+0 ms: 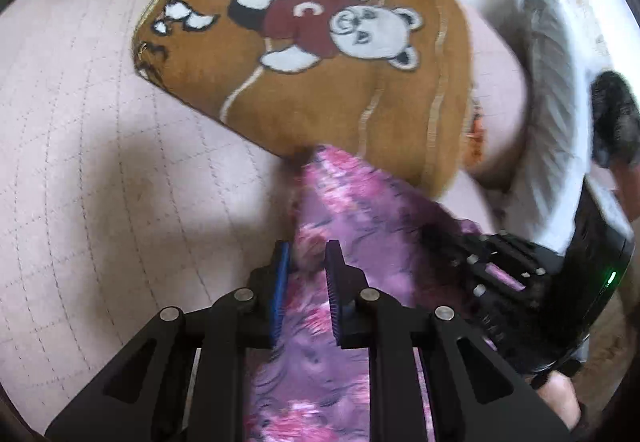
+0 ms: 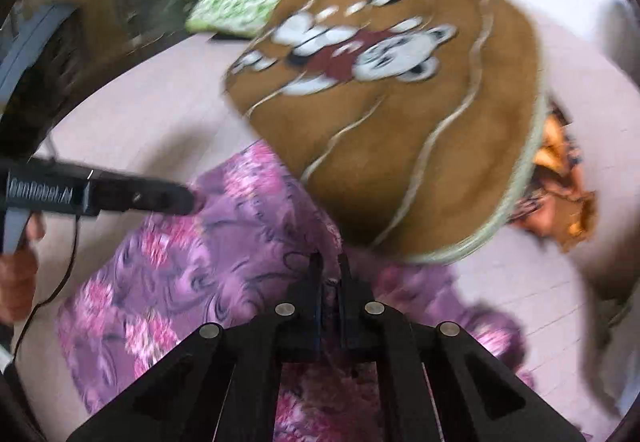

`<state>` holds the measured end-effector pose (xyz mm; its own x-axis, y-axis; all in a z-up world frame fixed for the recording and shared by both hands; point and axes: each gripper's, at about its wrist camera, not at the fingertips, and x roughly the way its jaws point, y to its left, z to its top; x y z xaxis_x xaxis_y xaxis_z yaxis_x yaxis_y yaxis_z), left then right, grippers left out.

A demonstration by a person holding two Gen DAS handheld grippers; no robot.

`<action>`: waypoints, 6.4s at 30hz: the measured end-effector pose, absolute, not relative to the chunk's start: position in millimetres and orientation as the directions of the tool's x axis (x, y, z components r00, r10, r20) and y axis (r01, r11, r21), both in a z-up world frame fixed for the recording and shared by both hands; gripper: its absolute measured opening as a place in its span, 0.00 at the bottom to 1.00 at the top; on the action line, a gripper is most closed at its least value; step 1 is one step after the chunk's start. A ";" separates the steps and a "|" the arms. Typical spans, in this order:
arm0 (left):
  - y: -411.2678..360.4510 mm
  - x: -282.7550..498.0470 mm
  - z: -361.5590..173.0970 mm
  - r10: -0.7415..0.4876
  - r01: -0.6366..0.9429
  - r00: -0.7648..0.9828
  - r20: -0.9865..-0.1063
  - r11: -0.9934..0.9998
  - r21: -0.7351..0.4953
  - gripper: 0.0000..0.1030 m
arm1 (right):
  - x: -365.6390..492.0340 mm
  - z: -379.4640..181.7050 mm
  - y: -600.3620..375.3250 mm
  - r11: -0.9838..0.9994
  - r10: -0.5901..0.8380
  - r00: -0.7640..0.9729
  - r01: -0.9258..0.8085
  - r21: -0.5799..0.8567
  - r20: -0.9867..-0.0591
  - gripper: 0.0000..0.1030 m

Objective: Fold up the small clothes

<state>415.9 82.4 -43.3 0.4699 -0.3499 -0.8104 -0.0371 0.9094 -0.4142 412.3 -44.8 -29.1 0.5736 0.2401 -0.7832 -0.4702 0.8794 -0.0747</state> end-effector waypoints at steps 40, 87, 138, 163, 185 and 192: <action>55.1 313.5 -34.3 -0.335 -0.048 0.394 -0.856 0.922 -0.383 0.41 | 250.8 -15.1 -324.5 0.932 0.134 0.684 0.159 0.326 -0.717 0.22; 172.8 372.7 -44.3 -0.521 -0.069 0.227 -0.823 0.834 -0.547 0.60 | 231.9 -93.0 120.0 0.783 -0.075 0.758 -0.357 -0.509 -0.648 0.09; -196.5 363.7 47.2 -0.409 0.288 0.265 -0.873 0.898 -0.333 0.06 | 135.5 6.9 -173.2 0.975 0.111 0.858 0.004 0.222 -0.501 0.08; -233.9 309.9 27.7 -0.418 0.387 0.204 -0.885 0.865 -0.319 0.44 | 68.4 -32.1 -335.4 0.833 0.103 0.815 0.243 0.497 -0.570 0.42; -150.3 379.9 -28.7 -0.475 0.095 0.221 -0.852 0.880 -0.466 0.50 | 286.1 -6.7 -349.1 0.907 0.223 0.706 0.103 0.408 -0.673 0.04; -153.9 380.5 -44.9 -0.414 0.070 0.179 -0.892 0.910 -0.408 0.49 | 304.1 -51.3 -368.5 0.903 0.166 0.610 0.222 0.368 -0.775 0.10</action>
